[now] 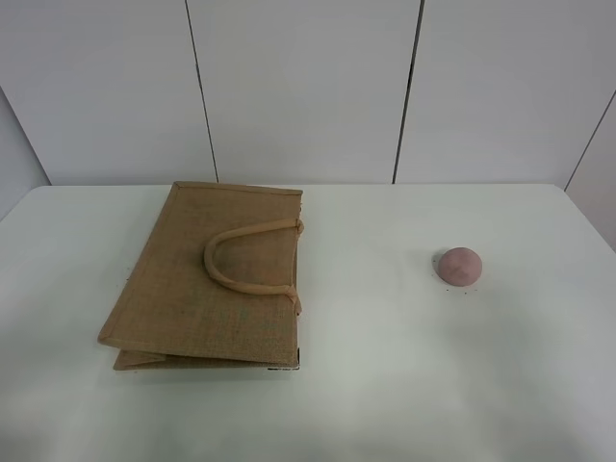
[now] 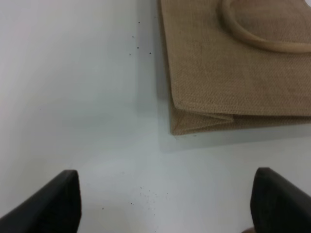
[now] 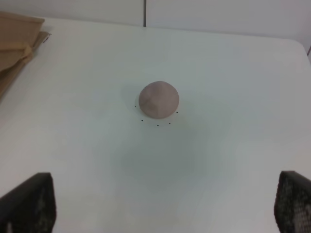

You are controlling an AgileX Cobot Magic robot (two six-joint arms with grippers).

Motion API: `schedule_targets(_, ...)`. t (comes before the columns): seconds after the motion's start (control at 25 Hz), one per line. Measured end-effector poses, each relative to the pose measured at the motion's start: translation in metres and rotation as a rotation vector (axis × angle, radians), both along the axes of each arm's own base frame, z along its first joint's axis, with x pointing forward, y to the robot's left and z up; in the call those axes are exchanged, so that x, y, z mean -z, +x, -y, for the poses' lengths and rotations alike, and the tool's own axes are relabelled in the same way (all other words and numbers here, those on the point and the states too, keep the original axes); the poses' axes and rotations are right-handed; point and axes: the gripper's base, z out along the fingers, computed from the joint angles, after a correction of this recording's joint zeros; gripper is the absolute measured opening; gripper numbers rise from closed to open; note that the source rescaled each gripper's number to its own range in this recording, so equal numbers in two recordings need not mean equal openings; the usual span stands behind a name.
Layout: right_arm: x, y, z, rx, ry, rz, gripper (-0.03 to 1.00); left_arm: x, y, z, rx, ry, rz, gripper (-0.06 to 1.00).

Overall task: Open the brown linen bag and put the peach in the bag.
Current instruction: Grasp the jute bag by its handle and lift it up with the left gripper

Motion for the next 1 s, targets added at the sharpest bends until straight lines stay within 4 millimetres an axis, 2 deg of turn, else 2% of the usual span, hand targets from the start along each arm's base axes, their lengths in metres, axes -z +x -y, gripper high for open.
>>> schedule_targets(0.4,0.0,0.0,0.0,-0.001,0.001,0.0,1.0,-0.002,0.002,0.0,-0.005,-0.006,-0.014,1.0)
schedule_targets(0.52,0.0,0.0,0.0,-0.001,0.001,0.0,1.0,-0.014,0.018,0.001,-0.007,-0.012,-0.114,1.0)
schedule_targets(0.64,0.0,0.0,0.0,-0.001,0.001,0.0,1.0,-0.031,0.048,0.001,-0.008,-0.009,-0.243,1.0)
schedule_targets(0.84,0.0,0.0,0.0,-0.001,0.002,0.0,1.0,-0.05,0.119,0.003,-0.01,-0.004,-0.431,1.0)
schedule_targets(1.0,0.0,0.0,0.0,-0.001,0.002,0.0,1.0,-0.05,0.194,0.005,-0.013,-0.002,-0.53,1.0)
